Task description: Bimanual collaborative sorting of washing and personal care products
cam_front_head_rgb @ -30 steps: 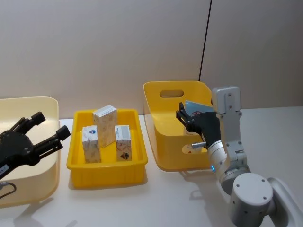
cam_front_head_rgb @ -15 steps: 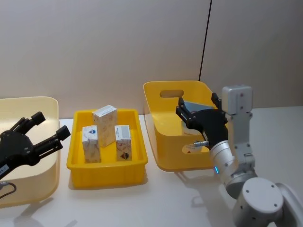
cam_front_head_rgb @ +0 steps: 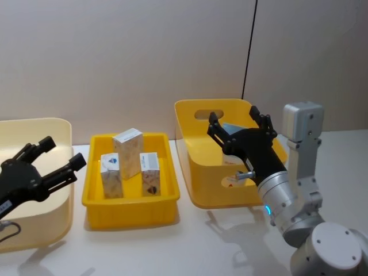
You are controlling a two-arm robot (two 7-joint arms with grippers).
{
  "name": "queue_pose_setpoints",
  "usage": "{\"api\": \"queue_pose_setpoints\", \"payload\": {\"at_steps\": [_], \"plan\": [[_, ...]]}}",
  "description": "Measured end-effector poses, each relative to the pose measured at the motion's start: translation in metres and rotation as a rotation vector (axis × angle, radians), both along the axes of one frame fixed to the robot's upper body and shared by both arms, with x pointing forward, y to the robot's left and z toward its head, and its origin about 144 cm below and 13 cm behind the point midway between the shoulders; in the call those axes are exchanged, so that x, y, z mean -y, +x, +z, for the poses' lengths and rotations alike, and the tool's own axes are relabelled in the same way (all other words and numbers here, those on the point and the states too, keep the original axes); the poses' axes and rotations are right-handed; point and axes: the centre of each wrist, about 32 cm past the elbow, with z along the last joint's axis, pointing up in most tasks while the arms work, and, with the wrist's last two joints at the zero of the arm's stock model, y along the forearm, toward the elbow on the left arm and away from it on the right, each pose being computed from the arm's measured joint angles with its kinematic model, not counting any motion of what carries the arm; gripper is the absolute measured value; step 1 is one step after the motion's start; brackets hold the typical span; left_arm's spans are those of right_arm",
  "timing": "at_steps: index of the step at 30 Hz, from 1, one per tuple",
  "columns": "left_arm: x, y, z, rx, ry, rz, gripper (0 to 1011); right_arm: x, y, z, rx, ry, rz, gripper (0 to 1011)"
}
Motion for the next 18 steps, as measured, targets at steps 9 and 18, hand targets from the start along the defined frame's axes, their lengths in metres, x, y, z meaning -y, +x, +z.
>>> {"api": "queue_pose_setpoints", "payload": {"at_steps": [9,18], "plan": [[0.004,-0.002,-0.004,-0.008,0.034,0.045,1002,-0.001,-0.006,-0.011,-0.035,-0.013,0.042,1001],[0.014,-0.008,-0.013,-0.011,0.107,0.143,1002,-0.003,-0.027,-0.042,-0.133,-0.039,0.156,1001]]}}
